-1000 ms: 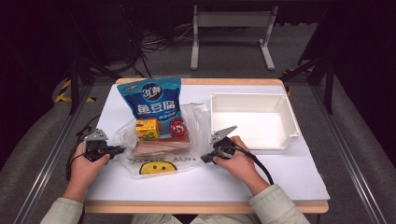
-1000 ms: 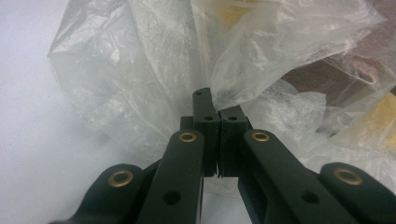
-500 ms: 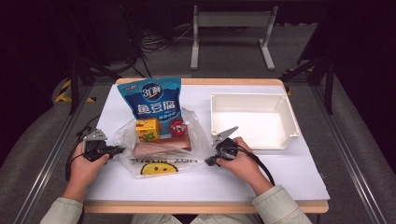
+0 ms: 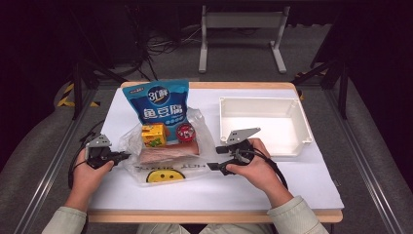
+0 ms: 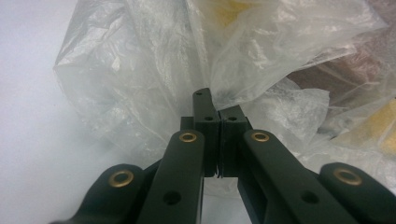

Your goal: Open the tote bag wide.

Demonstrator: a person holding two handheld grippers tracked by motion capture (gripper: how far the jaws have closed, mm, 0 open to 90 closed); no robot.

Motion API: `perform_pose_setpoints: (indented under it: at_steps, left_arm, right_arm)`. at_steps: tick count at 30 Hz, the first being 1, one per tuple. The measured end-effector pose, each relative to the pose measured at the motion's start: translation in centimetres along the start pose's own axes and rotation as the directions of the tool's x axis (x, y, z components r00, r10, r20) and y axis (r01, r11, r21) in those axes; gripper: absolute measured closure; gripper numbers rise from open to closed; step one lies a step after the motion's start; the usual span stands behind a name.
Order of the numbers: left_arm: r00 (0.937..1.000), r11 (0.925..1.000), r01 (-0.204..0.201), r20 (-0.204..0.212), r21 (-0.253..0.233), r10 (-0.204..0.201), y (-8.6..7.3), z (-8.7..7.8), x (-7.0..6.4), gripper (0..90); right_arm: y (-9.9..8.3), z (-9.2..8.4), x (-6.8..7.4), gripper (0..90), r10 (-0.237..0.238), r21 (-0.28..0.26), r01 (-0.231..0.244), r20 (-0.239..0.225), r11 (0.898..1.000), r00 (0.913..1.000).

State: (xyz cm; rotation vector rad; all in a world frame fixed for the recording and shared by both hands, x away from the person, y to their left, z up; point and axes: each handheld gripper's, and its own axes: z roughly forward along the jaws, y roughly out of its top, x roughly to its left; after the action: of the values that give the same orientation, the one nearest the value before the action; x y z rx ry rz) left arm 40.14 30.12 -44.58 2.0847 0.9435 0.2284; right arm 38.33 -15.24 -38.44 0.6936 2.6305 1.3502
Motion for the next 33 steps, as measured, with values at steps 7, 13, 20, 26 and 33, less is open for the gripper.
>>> perform_pose_setpoints:
  at_steps: [7,13,20,26,33]
  left_arm:
    - [0.9999,0.9999,-0.011,0.000,-0.011,0.011,0.1,-0.2,-0.1,88.9]
    - [0.9999,0.9999,-0.010,0.000,-0.013,0.010,0.1,-0.3,-0.2,88.9]
    - [0.9999,0.9998,-0.016,-0.006,-0.013,0.016,0.1,-0.4,-0.1,88.8]
    - [0.9996,0.9995,-0.026,-0.007,-0.019,0.026,0.2,-0.5,-0.2,88.8]
    - [0.9995,0.9993,-0.031,-0.006,-0.019,0.031,0.2,-0.5,-0.2,88.8]
  right_arm:
    - [2.3,-1.7,-0.4,26.9,-0.042,-0.129,0.053,0.082,0.990,0.9957]
    - [4.4,-1.8,-1.0,25.2,-0.053,-0.166,0.071,0.109,0.984,0.9927]
    - [6.2,-1.3,-1.3,24.1,-0.063,-0.185,0.086,0.126,0.979,0.9901]
    - [7.8,-0.2,-1.4,23.1,-0.074,-0.189,0.095,0.119,0.977,0.9901]
    - [8.7,1.2,-1.9,19.2,-0.067,-0.185,0.090,0.126,0.979,0.9897]
